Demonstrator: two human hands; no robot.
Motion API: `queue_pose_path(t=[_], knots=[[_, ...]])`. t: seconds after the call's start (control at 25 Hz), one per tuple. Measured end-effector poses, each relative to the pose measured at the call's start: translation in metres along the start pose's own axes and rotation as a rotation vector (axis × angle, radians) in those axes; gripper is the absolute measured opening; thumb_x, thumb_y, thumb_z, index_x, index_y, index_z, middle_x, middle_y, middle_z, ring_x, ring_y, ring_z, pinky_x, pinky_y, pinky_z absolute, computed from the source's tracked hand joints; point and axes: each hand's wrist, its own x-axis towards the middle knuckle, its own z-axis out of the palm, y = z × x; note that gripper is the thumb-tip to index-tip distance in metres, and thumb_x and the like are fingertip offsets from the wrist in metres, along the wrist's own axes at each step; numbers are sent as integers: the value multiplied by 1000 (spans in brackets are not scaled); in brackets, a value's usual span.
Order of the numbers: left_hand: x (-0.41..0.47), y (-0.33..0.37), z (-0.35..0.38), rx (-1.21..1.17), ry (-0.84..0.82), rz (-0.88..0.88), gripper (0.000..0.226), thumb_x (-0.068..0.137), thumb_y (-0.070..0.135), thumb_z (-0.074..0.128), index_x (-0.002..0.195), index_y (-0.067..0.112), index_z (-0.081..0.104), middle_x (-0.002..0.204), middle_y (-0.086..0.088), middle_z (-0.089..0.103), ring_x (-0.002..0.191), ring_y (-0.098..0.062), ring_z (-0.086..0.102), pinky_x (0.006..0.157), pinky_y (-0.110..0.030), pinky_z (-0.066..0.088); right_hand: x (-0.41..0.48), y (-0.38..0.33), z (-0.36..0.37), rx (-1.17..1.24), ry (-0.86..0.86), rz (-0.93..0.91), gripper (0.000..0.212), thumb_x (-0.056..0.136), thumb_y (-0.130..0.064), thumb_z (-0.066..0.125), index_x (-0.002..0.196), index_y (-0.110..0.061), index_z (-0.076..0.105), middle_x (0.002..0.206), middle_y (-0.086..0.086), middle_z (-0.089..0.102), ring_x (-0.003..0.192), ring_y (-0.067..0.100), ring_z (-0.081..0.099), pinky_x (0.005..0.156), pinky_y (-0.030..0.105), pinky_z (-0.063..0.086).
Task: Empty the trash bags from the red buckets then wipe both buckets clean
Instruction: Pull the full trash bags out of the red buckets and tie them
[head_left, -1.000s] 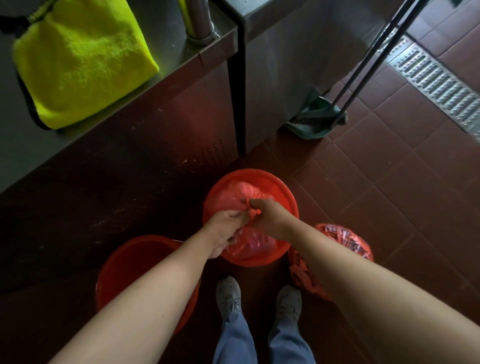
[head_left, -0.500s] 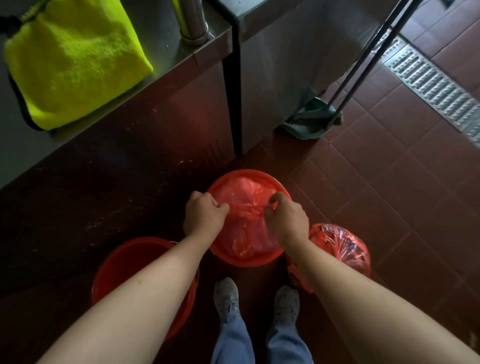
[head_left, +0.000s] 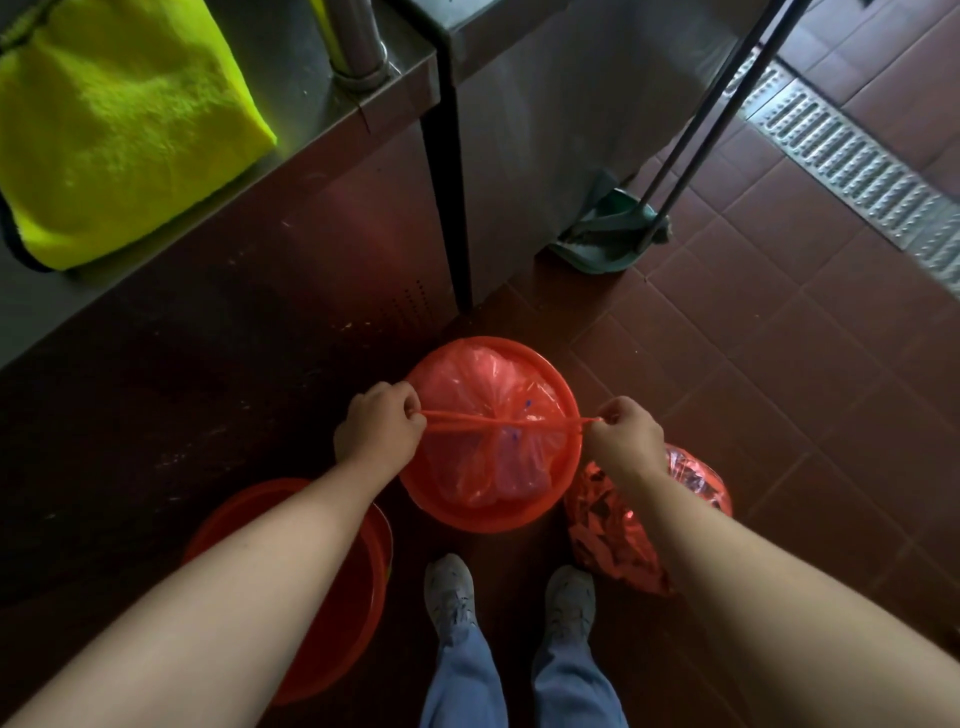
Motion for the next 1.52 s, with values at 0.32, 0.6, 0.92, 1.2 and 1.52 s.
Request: queue_pose_path(t=[0.32,0.6,0.92,1.2,1.52], knots=[[-12,100,-29,-554,-297,3,21,84,10,67,66,18,62,54,8,54,46,-5,46,45,-18,36,-26,-17,-41,763,-351,333,19,94,2,54,97,-1,72,73,10,65,59,17,56,53,26,50],[-51,198,-85,-374,-353,289,8,78,16,62,73,20,66,74,2,67,73,-14,63,65,-26,47,-74,-74,-103,857,-457,358,9,84,-14,55,80,-12,63,70,1,61,52,12,44,50,24,30],[-111,268,-109,-173,-447,492,25,83,14,56,92,25,76,99,-4,76,95,-23,68,75,-26,48,-109,-71,-183,906,-394,457,29,85,-28,70,61,-20,57,59,-3,50,48,11,39,50,25,30],[-164,319,-100,-101,-401,570,31,84,20,55,100,28,79,103,5,76,95,-15,69,74,-19,46,-133,-14,-248,924,-131,442,27,90,-16,61,64,-18,54,49,-3,39,39,10,31,43,20,21],[-193,360,-47,41,-404,475,21,86,20,53,87,31,71,101,2,74,81,-11,60,71,-19,41,-137,90,-315,853,44,425,11,88,-19,68,78,-14,63,64,2,46,48,12,38,43,18,32]])
